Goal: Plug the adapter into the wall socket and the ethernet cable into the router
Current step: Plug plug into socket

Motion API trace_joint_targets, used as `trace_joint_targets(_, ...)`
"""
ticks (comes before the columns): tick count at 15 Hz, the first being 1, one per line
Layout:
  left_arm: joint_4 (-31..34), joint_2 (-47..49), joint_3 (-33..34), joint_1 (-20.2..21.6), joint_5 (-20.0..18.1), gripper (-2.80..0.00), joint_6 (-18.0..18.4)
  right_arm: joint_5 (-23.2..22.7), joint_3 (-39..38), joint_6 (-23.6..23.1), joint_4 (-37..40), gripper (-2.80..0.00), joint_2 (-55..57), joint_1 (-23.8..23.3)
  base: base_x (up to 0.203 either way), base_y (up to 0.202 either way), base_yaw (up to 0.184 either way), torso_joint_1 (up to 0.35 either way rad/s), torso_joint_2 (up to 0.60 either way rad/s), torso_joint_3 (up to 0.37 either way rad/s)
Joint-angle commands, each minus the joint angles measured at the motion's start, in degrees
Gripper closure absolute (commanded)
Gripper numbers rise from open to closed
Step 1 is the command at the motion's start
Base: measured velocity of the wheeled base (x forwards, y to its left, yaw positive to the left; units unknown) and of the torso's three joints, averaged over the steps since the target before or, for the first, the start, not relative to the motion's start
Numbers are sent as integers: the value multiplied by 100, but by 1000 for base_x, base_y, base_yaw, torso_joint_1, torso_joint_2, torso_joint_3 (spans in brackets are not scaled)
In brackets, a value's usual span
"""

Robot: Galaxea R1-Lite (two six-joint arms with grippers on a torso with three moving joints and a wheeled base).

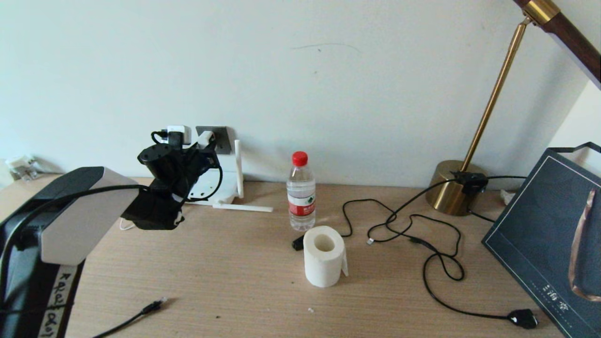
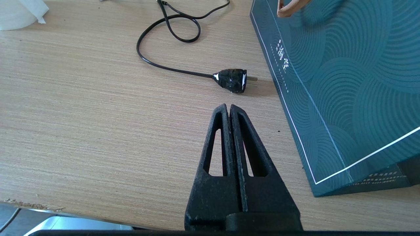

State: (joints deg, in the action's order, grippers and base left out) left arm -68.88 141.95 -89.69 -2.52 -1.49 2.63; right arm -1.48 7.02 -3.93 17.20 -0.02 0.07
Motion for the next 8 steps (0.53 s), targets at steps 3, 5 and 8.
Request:
trace_joint_targets(3, -56, -17, 13, -3, 8, -280, 0, -2, 1, -3, 11, 0, 2, 1, 0, 0, 0, 0, 0, 0)
trace_joint_targets(5, -73, -47, 13, -3, 17, -280, 0, 5, 1, -3, 11, 0, 2, 1, 0, 0, 0, 13, 6, -1)
trace_joint_targets(8, -73, -113, 43, -3, 17, -280, 0, -2, 1, -3, 11, 0, 2, 1, 0, 0, 0, 0, 0, 0)
